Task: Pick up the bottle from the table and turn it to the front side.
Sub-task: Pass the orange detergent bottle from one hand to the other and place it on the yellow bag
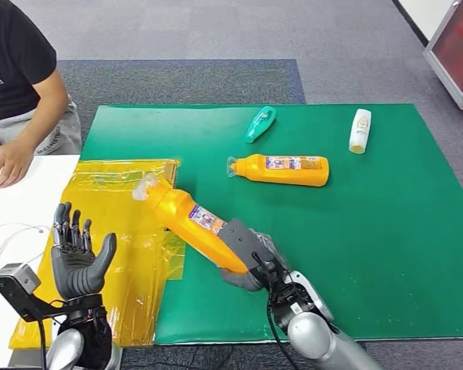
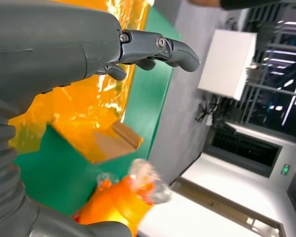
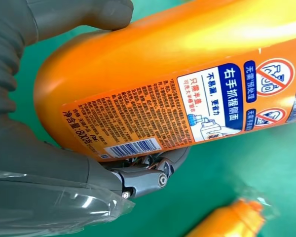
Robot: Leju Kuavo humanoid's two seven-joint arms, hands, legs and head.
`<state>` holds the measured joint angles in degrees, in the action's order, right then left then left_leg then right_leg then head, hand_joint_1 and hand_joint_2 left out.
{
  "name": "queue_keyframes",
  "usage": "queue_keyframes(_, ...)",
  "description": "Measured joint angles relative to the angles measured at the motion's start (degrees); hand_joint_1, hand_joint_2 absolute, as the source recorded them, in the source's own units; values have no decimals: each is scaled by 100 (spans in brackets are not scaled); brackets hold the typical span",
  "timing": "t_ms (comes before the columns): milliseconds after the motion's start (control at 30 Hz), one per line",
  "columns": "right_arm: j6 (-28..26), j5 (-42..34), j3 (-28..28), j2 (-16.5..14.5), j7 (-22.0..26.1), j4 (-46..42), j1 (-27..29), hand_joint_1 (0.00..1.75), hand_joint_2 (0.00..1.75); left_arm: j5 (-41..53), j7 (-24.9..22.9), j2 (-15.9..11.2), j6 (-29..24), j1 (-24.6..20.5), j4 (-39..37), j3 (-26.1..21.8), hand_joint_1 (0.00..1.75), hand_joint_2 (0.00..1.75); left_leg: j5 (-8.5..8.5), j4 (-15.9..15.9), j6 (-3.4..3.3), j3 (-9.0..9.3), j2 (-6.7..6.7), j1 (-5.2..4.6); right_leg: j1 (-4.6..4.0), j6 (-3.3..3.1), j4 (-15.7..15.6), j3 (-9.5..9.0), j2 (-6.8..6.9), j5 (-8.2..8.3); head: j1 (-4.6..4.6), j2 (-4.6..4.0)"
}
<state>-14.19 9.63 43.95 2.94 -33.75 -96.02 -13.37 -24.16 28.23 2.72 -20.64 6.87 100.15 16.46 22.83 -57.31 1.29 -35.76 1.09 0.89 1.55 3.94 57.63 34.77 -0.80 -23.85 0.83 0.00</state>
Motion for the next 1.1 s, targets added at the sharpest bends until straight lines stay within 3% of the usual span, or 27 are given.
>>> queue_keyframes(500, 14, -240, 242, -115, 0, -493, -311, 175, 175, -548, -282, 29, 271, -428, -130, 435, 0, 175, 0, 0, 0, 0, 0, 0, 0, 0, 0, 1, -1, 0, -1, 0)
queue_keyframes(1100, 164, -354, 590, -178, 1, -504, -535, 175, 175, -500, -291, 15, 442, -986, -472, 973, 0, 175, 0, 0, 0, -1, 0, 0, 0, 0, 0, 1, -2, 0, 0, 0)
